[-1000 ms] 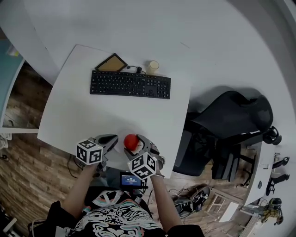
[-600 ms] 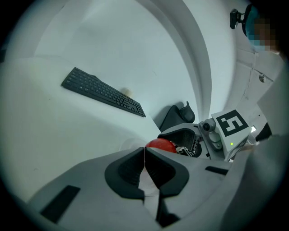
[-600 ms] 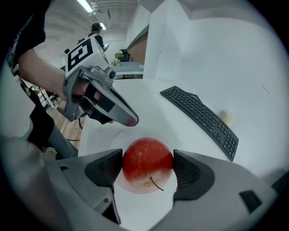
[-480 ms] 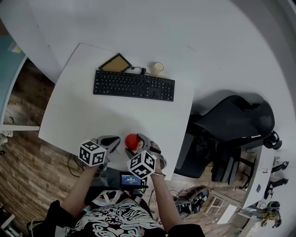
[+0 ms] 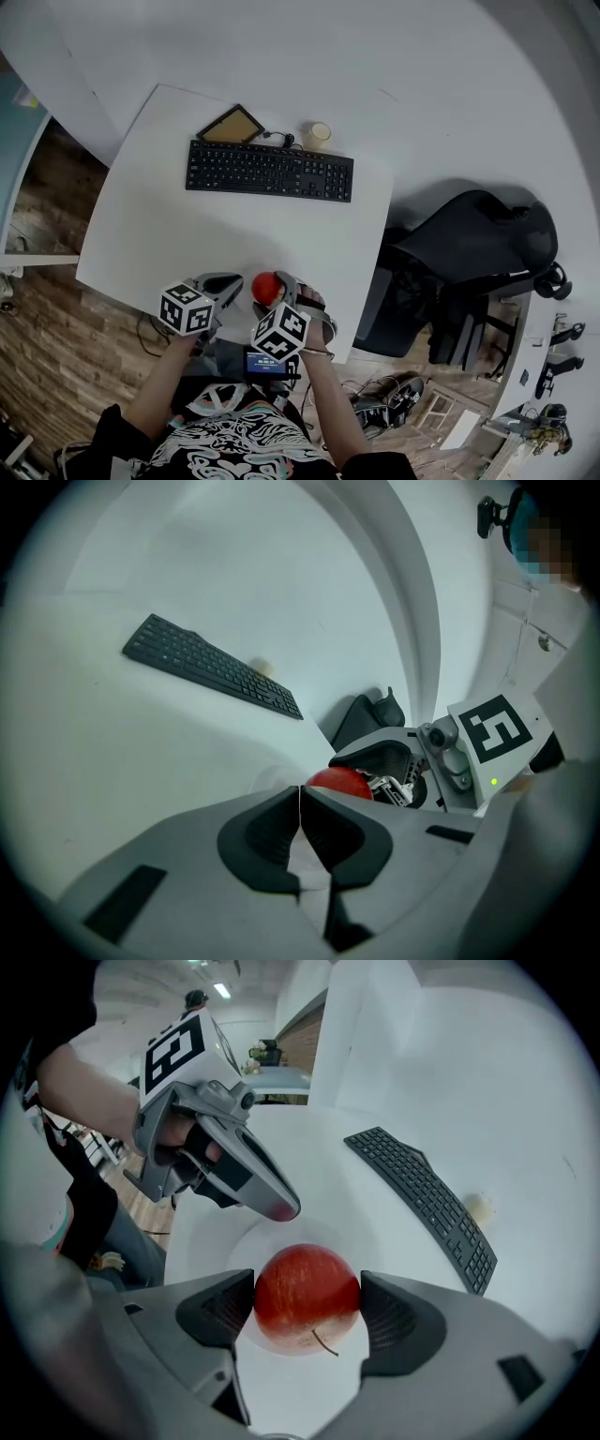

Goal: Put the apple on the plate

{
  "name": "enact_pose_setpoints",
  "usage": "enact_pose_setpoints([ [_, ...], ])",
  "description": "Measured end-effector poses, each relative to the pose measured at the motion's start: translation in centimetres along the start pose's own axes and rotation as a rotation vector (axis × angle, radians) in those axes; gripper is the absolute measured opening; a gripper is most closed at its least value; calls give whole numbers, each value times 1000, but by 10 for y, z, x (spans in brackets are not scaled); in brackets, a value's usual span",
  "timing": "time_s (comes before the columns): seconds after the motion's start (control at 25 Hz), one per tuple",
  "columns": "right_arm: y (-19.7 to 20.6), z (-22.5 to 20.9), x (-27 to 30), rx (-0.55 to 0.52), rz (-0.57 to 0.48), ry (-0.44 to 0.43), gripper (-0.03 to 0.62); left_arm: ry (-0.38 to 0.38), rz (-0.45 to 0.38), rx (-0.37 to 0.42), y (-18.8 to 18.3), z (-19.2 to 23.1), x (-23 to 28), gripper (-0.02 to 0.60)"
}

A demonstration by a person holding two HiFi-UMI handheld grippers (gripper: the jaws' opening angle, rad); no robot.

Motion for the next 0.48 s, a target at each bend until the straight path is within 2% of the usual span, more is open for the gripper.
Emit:
enact_pose_setpoints([
  [0.24,-4,2,0,21,-31,1,341,5,3,-10,1,1,-2,20],
  [0.48,-7,-1,-5,62,-81,38,345,8,4,-15,3,0,-2,20],
])
Point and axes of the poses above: the fingertips, and each gripper's own axes: x forward along the fingers, z to its left, y out of its underside, the point moved 9 cm from there along -x, backward along the fingers, and after that the axes turned 9 degrees about -z, right-handed, at the moved point
